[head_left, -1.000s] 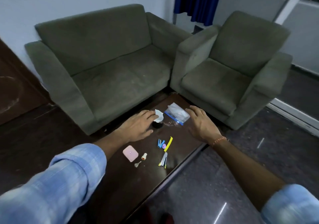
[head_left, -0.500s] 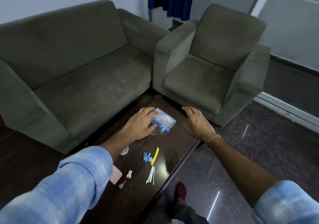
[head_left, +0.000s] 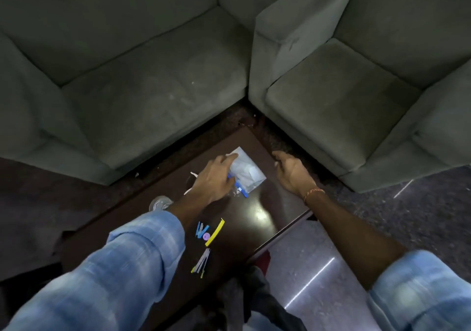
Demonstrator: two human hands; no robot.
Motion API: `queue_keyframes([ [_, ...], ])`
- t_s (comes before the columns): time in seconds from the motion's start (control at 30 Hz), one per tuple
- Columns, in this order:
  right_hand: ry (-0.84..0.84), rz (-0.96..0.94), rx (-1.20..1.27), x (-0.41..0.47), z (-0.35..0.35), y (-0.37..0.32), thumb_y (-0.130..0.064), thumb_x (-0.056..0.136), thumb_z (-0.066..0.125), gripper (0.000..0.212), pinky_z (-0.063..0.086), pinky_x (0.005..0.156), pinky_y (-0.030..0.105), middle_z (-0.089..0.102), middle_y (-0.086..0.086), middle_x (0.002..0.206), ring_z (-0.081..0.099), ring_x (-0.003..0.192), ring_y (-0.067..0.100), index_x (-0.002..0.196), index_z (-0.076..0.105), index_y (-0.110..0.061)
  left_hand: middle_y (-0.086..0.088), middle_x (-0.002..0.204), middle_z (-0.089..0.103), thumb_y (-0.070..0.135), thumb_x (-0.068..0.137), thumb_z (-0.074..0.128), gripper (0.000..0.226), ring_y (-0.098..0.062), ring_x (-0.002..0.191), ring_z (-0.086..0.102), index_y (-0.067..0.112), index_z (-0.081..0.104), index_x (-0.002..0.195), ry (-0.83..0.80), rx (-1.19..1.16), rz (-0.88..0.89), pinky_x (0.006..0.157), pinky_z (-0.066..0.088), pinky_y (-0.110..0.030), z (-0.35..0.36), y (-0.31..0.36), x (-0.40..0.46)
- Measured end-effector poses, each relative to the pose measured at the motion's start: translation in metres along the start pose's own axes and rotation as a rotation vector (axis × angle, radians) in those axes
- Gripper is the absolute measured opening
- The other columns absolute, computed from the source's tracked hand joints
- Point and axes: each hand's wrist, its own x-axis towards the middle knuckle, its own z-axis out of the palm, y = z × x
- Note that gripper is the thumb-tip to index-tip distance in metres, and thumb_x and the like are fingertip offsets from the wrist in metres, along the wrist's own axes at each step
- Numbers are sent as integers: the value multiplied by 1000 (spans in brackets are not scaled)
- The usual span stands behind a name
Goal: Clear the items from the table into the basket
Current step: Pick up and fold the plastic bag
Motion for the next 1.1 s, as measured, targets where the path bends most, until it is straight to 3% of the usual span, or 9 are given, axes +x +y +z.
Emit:
queue_keyframes([
  [0.13, -59, 41, 32, 32, 14, 14, -9, 96, 43, 42, 40, 107, 32, 55, 20, 136, 53, 126, 31, 137, 50, -8, -14, 143, 43, 20, 90, 58, 69, -36, 124, 48, 21, 26, 151, -63, -42, -82, 103, 42, -47, 26, 0, 15],
  [0.37, -170, 130, 53, 69, 58, 41, -16, 98, 48, 44, 35, 112, 34, 50, 16, 143, 46, 133, 30, 141, 46, -5, -17, 136, 50, 19, 88, 64, 63, -32, 127, 48, 12, 38, 145, -38, -254, -232, 106, 40, -41, 80, -13, 49],
  [0.5, -200, 211, 90, 95, 91, 57, -21, 99, 49, 49, 32, 114, 37, 44, 15, 148, 40, 137, 32, 145, 41, -5, -18, 130, 58, 25, 87, 68, 60, -30, 123, 53, 7, 44, 139, 11, -452, -435, 103, 42, -36, 122, -32, 76],
  [0.73, -182, 328, 87, 146, 148, 82, -26, 95, 53, 43, 43, 97, 37, 59, 20, 130, 54, 121, 34, 130, 52, -1, -18, 130, 59, 35, 85, 69, 70, -32, 120, 56, 4, 39, 139, 102, -646, -707, 95, 45, -33, 185, -68, 117],
  [0.9, -190, 340, 34, 161, 173, 90, -32, 92, 60, 49, 44, 103, 37, 59, 18, 130, 53, 122, 34, 132, 53, -4, -15, 124, 63, 25, 83, 72, 65, -29, 114, 60, 6, 40, 137, 161, -726, -701, 91, 47, -32, 199, -76, 126],
  [1.0, -173, 368, 48, 164, 178, 89, -33, 86, 66, 29, 50, 80, 30, 69, 12, 102, 63, 95, 29, 102, 68, -9, -13, 121, 64, 20, 83, 71, 68, -27, 110, 63, 8, 38, 140, 188, -756, -709, 87, 50, -30, 198, -75, 131],
  [1.1, -128, 404, 178, 160, 171, 83, -25, 80, 71, 20, 37, 53, 18, 61, 2, 72, 57, 71, 21, 67, 58, -17, -9, 115, 67, 20, 84, 69, 62, -25, 105, 65, 12, 42, 139, 179, -769, -703, 78, 46, -20, 190, -72, 134],
])
